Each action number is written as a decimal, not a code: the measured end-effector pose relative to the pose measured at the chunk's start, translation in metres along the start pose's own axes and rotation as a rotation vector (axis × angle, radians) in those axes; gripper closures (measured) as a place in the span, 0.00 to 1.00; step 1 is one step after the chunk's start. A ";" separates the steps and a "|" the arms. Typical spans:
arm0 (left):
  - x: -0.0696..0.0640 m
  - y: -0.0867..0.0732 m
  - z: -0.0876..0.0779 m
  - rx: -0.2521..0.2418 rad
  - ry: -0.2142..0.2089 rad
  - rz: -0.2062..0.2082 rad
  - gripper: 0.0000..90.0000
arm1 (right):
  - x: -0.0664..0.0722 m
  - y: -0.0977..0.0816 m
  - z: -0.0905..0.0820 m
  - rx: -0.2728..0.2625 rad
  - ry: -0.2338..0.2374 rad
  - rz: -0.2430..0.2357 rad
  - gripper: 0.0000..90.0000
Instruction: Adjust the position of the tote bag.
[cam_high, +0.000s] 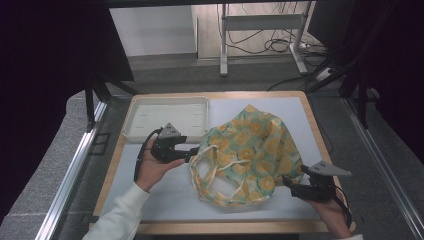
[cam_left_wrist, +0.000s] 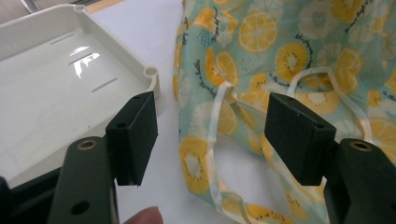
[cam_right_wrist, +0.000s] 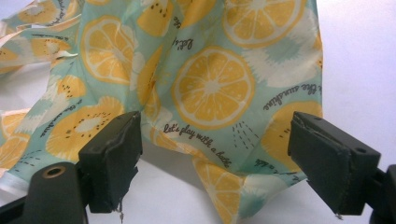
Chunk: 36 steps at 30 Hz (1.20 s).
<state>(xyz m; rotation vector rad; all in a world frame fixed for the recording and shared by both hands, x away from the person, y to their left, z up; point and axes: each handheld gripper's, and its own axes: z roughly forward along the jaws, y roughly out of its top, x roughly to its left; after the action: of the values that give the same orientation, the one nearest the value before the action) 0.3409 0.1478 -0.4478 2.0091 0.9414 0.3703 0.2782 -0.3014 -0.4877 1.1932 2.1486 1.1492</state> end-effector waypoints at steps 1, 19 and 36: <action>0.001 0.002 0.002 0.001 -0.003 -0.002 0.39 | 0.000 0.000 0.000 -0.001 0.000 -0.001 0.20; 0.007 0.025 0.023 0.008 -0.026 0.005 0.38 | 0.000 -0.002 0.002 0.015 0.001 0.000 0.20; 0.021 0.061 0.058 0.014 -0.044 -0.019 0.39 | -0.002 -0.003 0.002 0.022 -0.007 -0.002 0.20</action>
<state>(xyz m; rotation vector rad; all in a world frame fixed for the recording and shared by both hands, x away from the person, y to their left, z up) 0.4169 0.1087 -0.4343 2.0113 0.9377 0.3090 0.2791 -0.3027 -0.4916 1.2021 2.1618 1.1221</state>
